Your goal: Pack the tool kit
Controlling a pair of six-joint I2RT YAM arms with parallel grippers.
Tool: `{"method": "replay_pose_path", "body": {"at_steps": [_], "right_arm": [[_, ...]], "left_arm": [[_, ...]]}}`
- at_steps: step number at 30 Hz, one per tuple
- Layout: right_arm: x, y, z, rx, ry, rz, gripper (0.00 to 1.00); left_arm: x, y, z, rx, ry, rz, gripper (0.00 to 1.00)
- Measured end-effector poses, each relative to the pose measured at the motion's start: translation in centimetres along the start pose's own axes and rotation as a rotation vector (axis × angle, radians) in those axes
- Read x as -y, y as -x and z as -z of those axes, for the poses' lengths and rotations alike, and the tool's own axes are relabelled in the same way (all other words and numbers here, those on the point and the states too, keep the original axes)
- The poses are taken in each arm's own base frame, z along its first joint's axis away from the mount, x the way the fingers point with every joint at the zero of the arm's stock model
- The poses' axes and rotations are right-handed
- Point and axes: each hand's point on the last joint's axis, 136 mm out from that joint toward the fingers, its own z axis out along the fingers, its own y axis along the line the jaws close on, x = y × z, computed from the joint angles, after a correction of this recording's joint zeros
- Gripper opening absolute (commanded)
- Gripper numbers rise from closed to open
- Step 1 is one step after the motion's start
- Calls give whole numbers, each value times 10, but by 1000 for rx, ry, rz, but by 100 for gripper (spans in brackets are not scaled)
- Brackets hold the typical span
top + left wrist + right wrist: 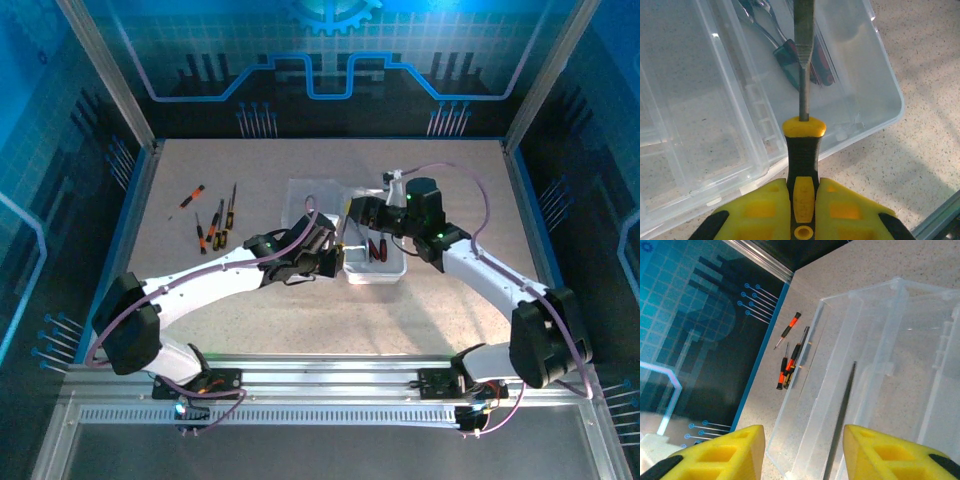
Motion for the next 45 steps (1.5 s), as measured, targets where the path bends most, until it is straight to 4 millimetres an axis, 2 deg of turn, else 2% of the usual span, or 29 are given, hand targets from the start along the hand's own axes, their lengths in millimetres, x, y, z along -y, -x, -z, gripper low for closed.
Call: {"method": "replay_pose_path", "body": {"at_steps": [5,16,17,22,25,28,33,36,38,41,45], "right_arm": [[7,-2,-6,-8,-14,-26,38],[16,-3,-18,-25,-22,-58,12],[16,-4,-18,-27,-22,-60,9],[14,-2,-18,-20,-10,-59,3],[14,1,-18,-13,-10,-57,2],[21,9,-14,7,-20,-55,2],[57,37,-3,73,-83,-78,2],[77,44,-12,72,-108,-99,2],[85,42,-23,52,-105,-112,2],[94,34,-40,16,-98,-137,1],[91,19,-59,-24,-78,-152,2]], "left_arm": [[0,0,0,0,-1,-1,6],[2,-1,1,-1,-8,-4,9],[3,0,1,1,-9,-4,12],[4,0,3,3,-11,-15,61],[3,1,7,10,-7,-32,74],[-1,8,19,42,23,-56,88],[-22,37,65,177,86,-27,91],[-45,57,92,264,121,37,91],[-60,63,104,303,143,71,91],[-74,59,108,310,169,91,88],[-90,40,95,257,210,94,87]]}}
